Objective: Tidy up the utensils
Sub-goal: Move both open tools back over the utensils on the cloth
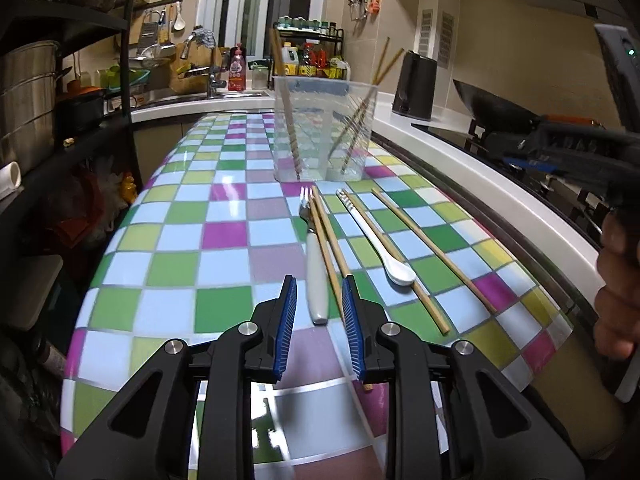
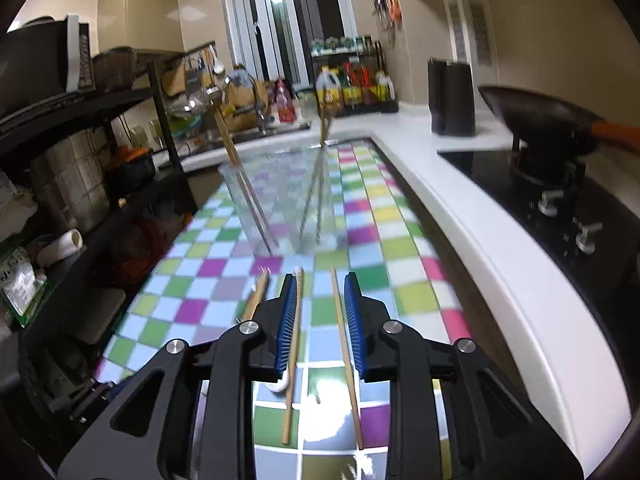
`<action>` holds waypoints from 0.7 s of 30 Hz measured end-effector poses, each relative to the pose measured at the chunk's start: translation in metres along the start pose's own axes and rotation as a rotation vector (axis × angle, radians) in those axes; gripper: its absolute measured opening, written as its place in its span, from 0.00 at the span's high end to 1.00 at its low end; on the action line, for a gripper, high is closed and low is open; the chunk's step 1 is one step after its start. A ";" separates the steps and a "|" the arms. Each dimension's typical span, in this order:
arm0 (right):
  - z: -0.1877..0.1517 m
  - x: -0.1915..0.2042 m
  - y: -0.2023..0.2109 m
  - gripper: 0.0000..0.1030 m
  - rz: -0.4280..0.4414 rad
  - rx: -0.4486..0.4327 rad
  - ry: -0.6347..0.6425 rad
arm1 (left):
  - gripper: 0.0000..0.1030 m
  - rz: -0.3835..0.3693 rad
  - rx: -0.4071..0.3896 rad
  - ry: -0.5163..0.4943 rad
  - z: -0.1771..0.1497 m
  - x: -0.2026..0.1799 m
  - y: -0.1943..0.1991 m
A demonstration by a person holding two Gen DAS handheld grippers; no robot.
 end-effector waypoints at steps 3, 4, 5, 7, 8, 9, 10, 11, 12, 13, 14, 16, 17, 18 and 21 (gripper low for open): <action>-0.018 -0.010 -0.015 0.76 0.003 0.047 -0.036 | 0.77 -0.004 0.015 -0.007 -0.006 -0.006 -0.003; -0.023 -0.012 -0.019 0.76 0.000 0.061 -0.033 | 0.77 -0.004 0.021 -0.002 -0.008 -0.007 -0.004; -0.028 -0.013 -0.022 0.76 -0.001 0.071 -0.027 | 0.77 -0.004 0.028 0.003 -0.009 -0.007 -0.005; -0.034 -0.015 -0.026 0.75 0.003 0.086 -0.022 | 0.77 -0.009 0.038 0.013 -0.010 -0.007 -0.006; -0.037 -0.018 -0.028 0.75 0.004 0.089 -0.026 | 0.77 -0.017 0.043 0.018 -0.009 -0.007 -0.007; -0.040 -0.021 -0.031 0.75 0.001 0.093 -0.036 | 0.77 -0.023 0.046 0.020 -0.008 -0.007 -0.009; -0.042 -0.023 -0.034 0.75 -0.001 0.103 -0.044 | 0.77 -0.029 0.049 0.020 -0.006 -0.007 -0.011; -0.044 -0.024 -0.038 0.75 -0.006 0.114 -0.049 | 0.77 -0.031 0.050 0.018 -0.003 -0.007 -0.013; -0.046 -0.026 -0.042 0.75 -0.016 0.125 -0.055 | 0.77 -0.032 0.051 0.011 0.000 -0.006 -0.015; -0.047 -0.025 -0.047 0.75 -0.021 0.142 -0.058 | 0.77 -0.036 0.051 0.006 0.003 -0.005 -0.017; -0.049 -0.024 -0.052 0.75 -0.030 0.166 -0.051 | 0.77 -0.036 0.051 -0.002 0.005 -0.004 -0.020; -0.050 -0.019 -0.056 0.76 -0.060 0.199 -0.027 | 0.77 -0.041 0.074 -0.005 0.006 0.000 -0.026; -0.050 -0.017 -0.057 0.76 -0.065 0.214 -0.019 | 0.78 -0.051 0.098 0.009 0.006 0.004 -0.030; -0.049 -0.014 -0.057 0.76 -0.071 0.227 -0.005 | 0.78 -0.056 0.110 0.021 0.008 0.010 -0.032; -0.044 -0.011 -0.054 0.76 -0.100 0.258 0.008 | 0.78 -0.056 0.123 0.034 0.023 0.021 -0.036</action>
Point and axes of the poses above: each gripper's, at about its wrist camera, not at the fingertips, and y roughly against the way its jaws point, x to its left, z to its top, the point moved 4 cm from there along -y, roughly the way its jaws point, and after that the axes turned 5 degrees about z, right-handed, at the moved point
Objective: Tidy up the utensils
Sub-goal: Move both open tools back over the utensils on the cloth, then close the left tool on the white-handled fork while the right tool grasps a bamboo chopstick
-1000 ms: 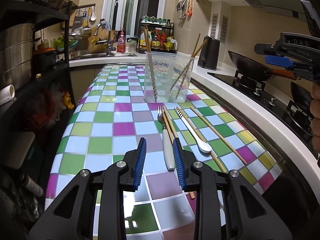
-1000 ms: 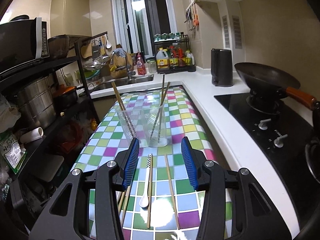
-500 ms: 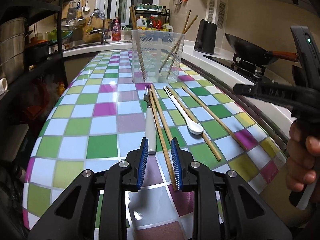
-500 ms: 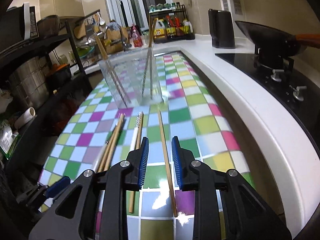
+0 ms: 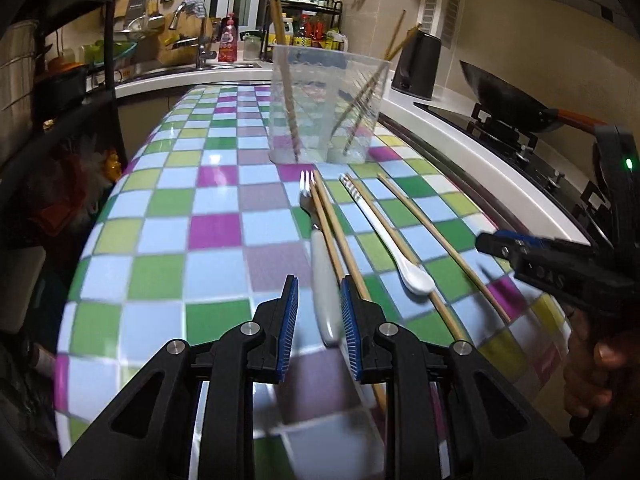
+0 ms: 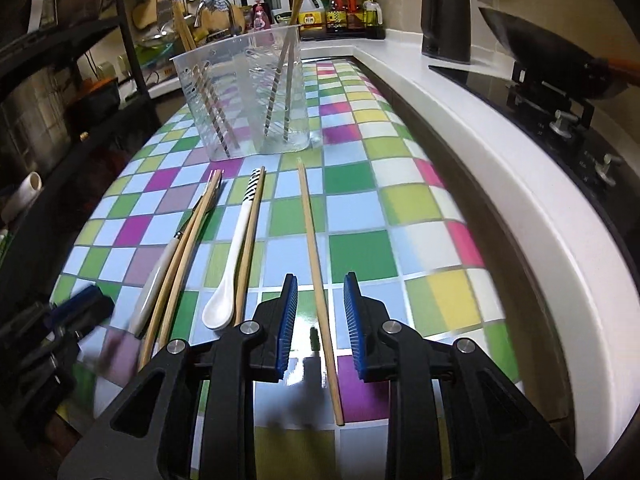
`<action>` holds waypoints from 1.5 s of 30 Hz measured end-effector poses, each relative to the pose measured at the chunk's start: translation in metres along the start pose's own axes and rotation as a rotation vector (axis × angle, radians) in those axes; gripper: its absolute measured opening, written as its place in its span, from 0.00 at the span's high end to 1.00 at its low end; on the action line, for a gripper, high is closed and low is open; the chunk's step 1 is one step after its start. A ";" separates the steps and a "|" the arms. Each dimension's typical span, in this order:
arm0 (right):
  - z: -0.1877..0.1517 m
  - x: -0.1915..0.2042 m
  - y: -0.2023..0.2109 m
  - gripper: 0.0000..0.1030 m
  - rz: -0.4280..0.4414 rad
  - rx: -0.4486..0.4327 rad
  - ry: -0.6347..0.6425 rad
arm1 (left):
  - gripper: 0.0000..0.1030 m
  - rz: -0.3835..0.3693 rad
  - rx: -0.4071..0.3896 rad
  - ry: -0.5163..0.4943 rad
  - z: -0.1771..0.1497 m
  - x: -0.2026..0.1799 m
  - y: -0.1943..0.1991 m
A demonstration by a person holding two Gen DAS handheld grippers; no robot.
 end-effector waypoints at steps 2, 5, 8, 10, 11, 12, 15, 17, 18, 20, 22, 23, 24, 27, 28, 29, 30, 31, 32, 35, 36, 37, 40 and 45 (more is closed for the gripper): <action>0.003 0.001 0.001 0.76 0.000 0.035 0.001 | 0.78 -0.009 0.055 0.042 0.006 0.007 -0.005; 0.001 -0.001 -0.001 0.76 -0.003 0.082 -0.002 | 0.78 -0.009 0.108 0.054 0.008 0.012 -0.013; -0.003 -0.004 -0.002 0.76 -0.008 0.072 -0.004 | 0.78 -0.018 0.110 0.024 0.002 0.008 -0.020; -0.005 -0.006 0.000 0.76 -0.025 0.028 -0.004 | 0.78 -0.008 0.092 0.013 0.000 0.007 -0.025; -0.006 -0.007 0.001 0.76 -0.024 0.004 -0.008 | 0.78 -0.003 0.082 0.011 -0.001 0.007 -0.027; -0.006 -0.007 0.002 0.76 -0.025 -0.016 -0.007 | 0.78 -0.006 0.074 0.006 -0.002 0.007 -0.027; -0.009 -0.006 0.005 0.76 -0.018 -0.094 0.000 | 0.78 -0.006 0.017 -0.033 -0.010 0.001 -0.023; -0.013 -0.003 0.008 0.76 0.004 -0.141 0.009 | 0.78 0.012 -0.009 -0.029 -0.012 0.001 -0.021; -0.014 -0.001 0.009 0.76 0.011 -0.157 0.016 | 0.78 0.024 -0.017 -0.014 -0.014 0.001 -0.020; -0.016 0.001 0.011 0.75 0.018 -0.175 0.022 | 0.78 0.040 -0.028 0.009 -0.015 0.000 -0.015; -0.017 0.001 0.011 0.75 0.025 -0.154 0.016 | 0.78 0.054 -0.016 0.001 -0.016 -0.004 -0.011; -0.018 -0.001 0.012 0.75 0.037 -0.149 -0.006 | 0.78 0.063 -0.013 0.013 -0.016 -0.004 -0.007; -0.018 -0.003 0.014 0.75 0.037 -0.155 -0.019 | 0.77 0.064 -0.019 0.028 -0.015 -0.003 -0.002; -0.021 -0.007 0.017 0.74 0.043 -0.165 -0.024 | 0.68 0.060 -0.006 0.022 -0.015 -0.003 0.005; -0.023 -0.007 0.016 0.72 0.047 -0.156 -0.020 | 0.68 0.070 -0.009 0.018 -0.015 -0.003 0.007; -0.025 -0.007 0.015 0.72 0.048 -0.150 -0.016 | 0.68 0.057 -0.007 0.019 -0.015 -0.003 0.007; -0.027 -0.007 0.013 0.71 0.051 -0.136 -0.011 | 0.68 0.044 0.000 0.019 -0.015 -0.003 0.006; -0.029 -0.007 0.009 0.71 0.060 -0.107 -0.005 | 0.68 0.036 0.000 0.023 -0.015 -0.003 0.007; -0.031 -0.008 0.005 0.71 0.054 -0.093 -0.007 | 0.68 0.027 -0.002 0.032 -0.014 -0.001 0.008; -0.032 -0.013 0.001 0.71 0.029 -0.077 -0.020 | 0.68 0.018 0.019 0.033 -0.015 0.000 0.008; -0.034 -0.013 -0.002 0.71 0.024 -0.059 -0.015 | 0.68 0.011 0.016 0.029 -0.015 -0.001 0.009; -0.036 -0.014 -0.003 0.71 0.011 -0.051 -0.012 | 0.68 0.006 0.012 0.024 -0.015 -0.002 0.010; -0.041 -0.012 -0.008 0.71 0.009 -0.024 0.009 | 0.67 0.006 0.008 0.027 -0.017 -0.003 0.010; -0.042 -0.009 -0.010 0.70 0.003 -0.033 0.041 | 0.66 0.020 0.015 0.040 -0.018 -0.002 0.003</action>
Point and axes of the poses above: each gripper's, at about its wrist camera, not at the fingertips, and y roughly against the way its jaws point, x to its left, z to its top, the point moved 4 cm from there along -y, roughly the way its jaws point, and after that the axes turned 5 degrees about z, right-handed, at the moved point
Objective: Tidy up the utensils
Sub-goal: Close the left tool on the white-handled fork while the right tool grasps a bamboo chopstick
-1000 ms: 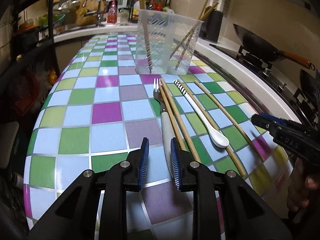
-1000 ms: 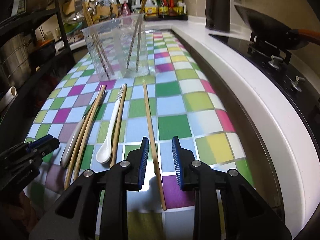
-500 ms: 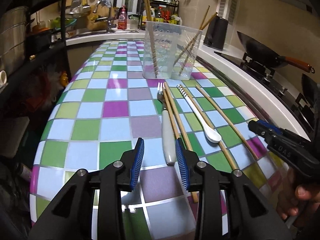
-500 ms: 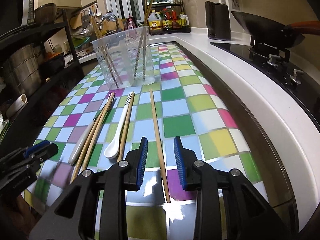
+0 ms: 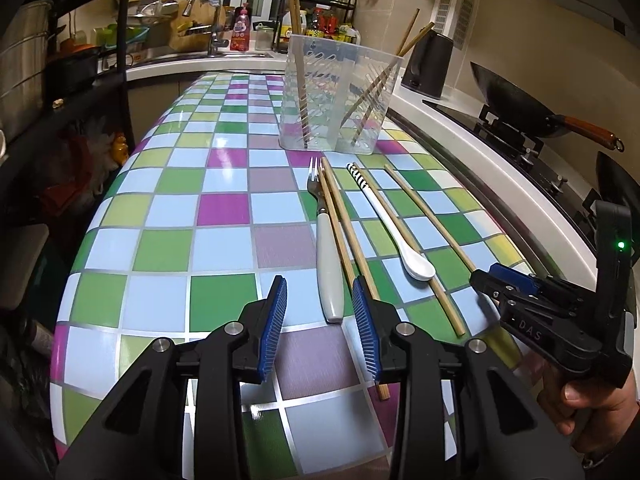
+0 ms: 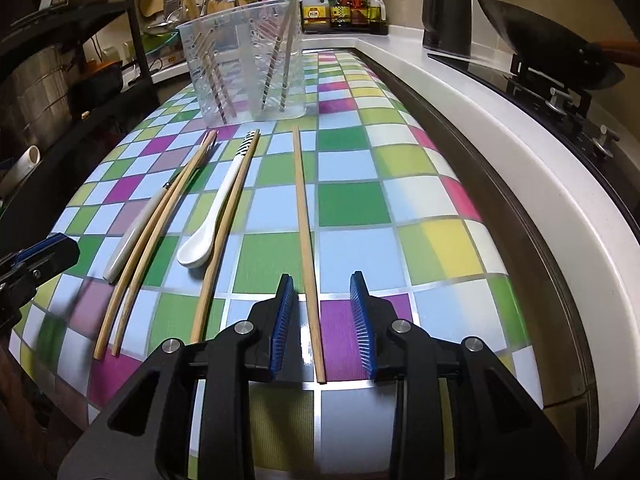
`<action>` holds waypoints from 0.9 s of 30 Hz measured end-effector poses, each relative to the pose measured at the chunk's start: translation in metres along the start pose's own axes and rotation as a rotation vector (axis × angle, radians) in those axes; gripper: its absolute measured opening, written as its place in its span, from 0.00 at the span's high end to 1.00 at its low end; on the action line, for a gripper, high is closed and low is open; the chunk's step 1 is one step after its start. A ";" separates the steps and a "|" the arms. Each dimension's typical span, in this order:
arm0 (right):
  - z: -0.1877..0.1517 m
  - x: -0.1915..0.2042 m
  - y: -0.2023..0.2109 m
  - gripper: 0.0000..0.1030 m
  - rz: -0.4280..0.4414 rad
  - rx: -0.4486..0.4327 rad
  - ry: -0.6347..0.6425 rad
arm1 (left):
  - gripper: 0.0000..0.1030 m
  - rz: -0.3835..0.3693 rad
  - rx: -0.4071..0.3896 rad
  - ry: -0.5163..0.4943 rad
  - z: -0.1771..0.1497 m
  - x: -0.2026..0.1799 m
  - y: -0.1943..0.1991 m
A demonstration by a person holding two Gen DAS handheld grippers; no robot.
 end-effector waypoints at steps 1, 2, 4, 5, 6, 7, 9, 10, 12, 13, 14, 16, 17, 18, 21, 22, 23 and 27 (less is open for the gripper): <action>-0.001 0.000 0.000 0.70 0.000 -0.006 0.000 | 0.65 0.005 0.001 0.002 0.001 0.000 -0.003; -0.001 0.000 0.000 0.72 -0.004 -0.011 0.002 | 0.64 0.009 0.005 0.008 0.002 0.000 -0.005; -0.002 -0.001 0.001 0.84 0.001 -0.021 0.006 | 0.64 0.014 0.017 0.030 0.004 0.001 -0.011; -0.002 -0.002 0.001 0.86 0.006 -0.022 0.004 | 0.63 0.011 0.031 0.041 0.005 0.001 -0.015; -0.002 -0.002 0.001 0.90 0.008 -0.023 0.005 | 0.63 0.006 0.044 0.048 0.005 0.000 -0.019; -0.001 -0.002 0.001 0.93 0.013 -0.024 0.006 | 0.63 0.008 0.062 0.056 0.004 0.001 -0.024; -0.001 0.002 0.001 0.94 0.017 -0.031 0.015 | 0.63 0.022 0.080 0.076 0.003 0.004 -0.031; -0.002 0.004 0.001 0.94 0.016 -0.036 0.022 | 0.63 0.032 0.094 0.085 0.003 0.005 -0.035; -0.004 0.009 0.001 0.94 0.026 -0.047 0.036 | 0.62 0.034 0.107 0.093 0.003 0.005 -0.040; -0.004 0.011 0.001 0.94 0.026 -0.052 0.042 | 0.62 0.046 0.106 0.079 0.003 0.002 -0.041; -0.004 0.013 0.000 0.94 0.022 -0.056 0.045 | 0.62 0.055 0.109 0.067 0.004 -0.001 -0.042; -0.003 0.014 -0.001 0.94 0.027 -0.062 0.030 | 0.62 0.058 0.121 0.046 0.004 -0.007 -0.044; -0.003 0.015 -0.002 0.94 0.032 -0.064 0.022 | 0.62 0.075 0.118 0.028 0.004 -0.009 -0.045; -0.003 0.016 -0.002 0.94 0.036 -0.068 0.017 | 0.66 0.093 0.116 0.018 0.004 -0.010 -0.045; -0.004 0.017 -0.003 0.94 0.029 -0.077 0.001 | 0.82 0.118 0.116 0.000 0.003 -0.009 -0.046; -0.004 0.016 -0.003 0.94 0.027 -0.080 -0.009 | 0.82 0.116 0.119 0.001 0.003 -0.007 -0.044; -0.004 0.016 -0.003 0.94 0.023 -0.082 -0.016 | 0.82 0.121 0.119 0.004 0.002 -0.004 -0.042; -0.001 0.012 -0.004 0.94 -0.011 -0.080 -0.065 | 0.83 0.154 0.113 0.020 -0.007 0.014 -0.029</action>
Point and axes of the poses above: each gripper's, at about its wrist camera, not at the fingertips, and y roughly against the way its jaws point, x to its left, z to its top, the point moved 4 cm from there along -y, roughly the way its jaws point, and after that the axes turned 5 degrees about z, right-handed, at the moved point
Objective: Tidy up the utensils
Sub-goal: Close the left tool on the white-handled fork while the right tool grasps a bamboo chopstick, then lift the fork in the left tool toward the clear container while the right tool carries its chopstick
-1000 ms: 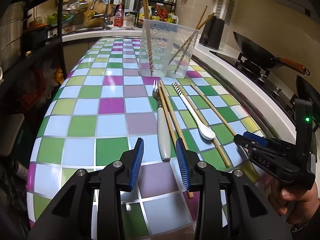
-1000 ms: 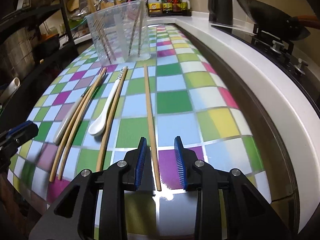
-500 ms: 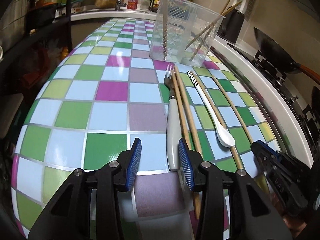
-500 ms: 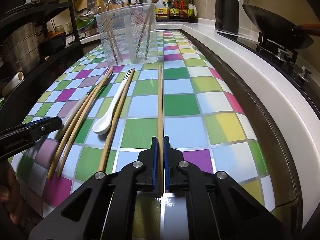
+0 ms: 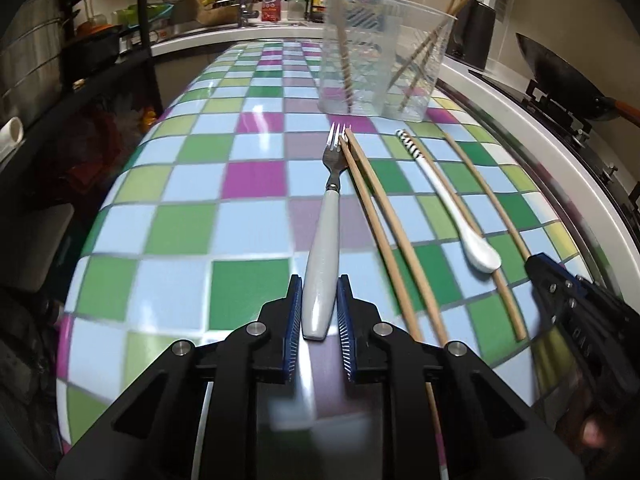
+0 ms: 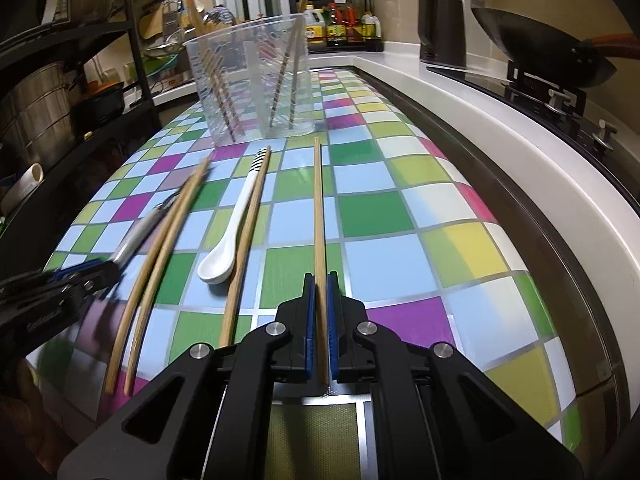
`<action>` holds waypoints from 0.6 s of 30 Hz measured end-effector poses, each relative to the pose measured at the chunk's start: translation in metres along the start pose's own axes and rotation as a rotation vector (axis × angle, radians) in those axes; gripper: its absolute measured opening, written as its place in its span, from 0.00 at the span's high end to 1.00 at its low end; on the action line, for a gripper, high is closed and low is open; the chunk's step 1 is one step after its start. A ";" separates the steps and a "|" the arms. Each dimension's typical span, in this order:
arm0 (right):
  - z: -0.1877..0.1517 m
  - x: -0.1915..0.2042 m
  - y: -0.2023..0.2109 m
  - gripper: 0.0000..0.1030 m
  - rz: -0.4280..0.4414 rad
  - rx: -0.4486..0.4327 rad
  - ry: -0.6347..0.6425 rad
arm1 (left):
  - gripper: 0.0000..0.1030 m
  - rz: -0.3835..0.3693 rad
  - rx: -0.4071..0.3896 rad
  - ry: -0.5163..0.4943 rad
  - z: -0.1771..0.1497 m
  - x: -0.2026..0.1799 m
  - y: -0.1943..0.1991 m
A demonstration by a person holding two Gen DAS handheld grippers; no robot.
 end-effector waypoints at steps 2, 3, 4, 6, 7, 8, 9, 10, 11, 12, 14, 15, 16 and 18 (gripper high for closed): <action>0.001 0.001 -0.001 0.94 -0.013 0.006 -0.006 | 0.83 0.013 -0.007 -0.006 -0.005 0.006 0.004; 0.001 0.003 -0.001 0.94 -0.018 0.010 0.007 | 0.83 0.015 -0.010 -0.011 -0.006 0.007 0.005; 0.001 0.004 -0.002 0.94 -0.021 0.012 0.015 | 0.83 0.014 -0.014 -0.015 -0.007 0.007 0.006; 0.000 0.006 -0.001 0.94 -0.028 0.015 0.026 | 0.83 0.016 -0.020 -0.017 -0.007 0.006 0.006; -0.001 0.007 0.000 0.94 -0.028 0.017 0.033 | 0.82 0.019 -0.025 -0.015 -0.006 0.005 0.005; -0.002 0.007 0.001 0.94 -0.029 0.017 0.040 | 0.82 0.019 -0.026 -0.017 -0.005 0.003 0.004; -0.004 0.007 0.003 0.94 -0.033 0.017 0.044 | 0.81 0.018 -0.028 -0.019 -0.005 0.001 0.004; -0.005 0.007 0.004 0.94 -0.032 0.019 0.044 | 0.80 0.017 -0.029 -0.020 -0.004 0.000 0.003; -0.005 0.007 0.005 0.93 -0.027 0.022 0.048 | 0.79 0.017 -0.029 -0.020 -0.003 -0.002 0.003; -0.005 0.008 0.005 0.93 -0.022 0.026 0.055 | 0.78 0.019 -0.030 -0.017 -0.003 -0.002 0.002; -0.005 0.007 0.005 0.93 -0.014 0.032 0.045 | 0.76 0.025 -0.033 -0.016 -0.002 -0.004 0.001; -0.005 0.007 0.004 0.93 -0.013 0.033 0.044 | 0.72 0.024 -0.033 -0.017 -0.002 -0.005 0.001; -0.005 0.007 0.004 0.93 -0.014 0.033 0.046 | 0.70 0.022 -0.034 -0.021 -0.002 -0.007 0.001; -0.006 0.007 0.004 0.93 -0.014 0.029 0.049 | 0.69 0.025 -0.039 -0.031 -0.002 -0.009 0.000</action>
Point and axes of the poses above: each gripper's, at about its wrist camera, not at the fingertips, and y roughly against the way its jaws point, x to its left, z to its top, the point moved 4 cm from there along -y, roughly the way its jaws point, and after that the axes turned 5 degrees about z, right-handed, at the moved point
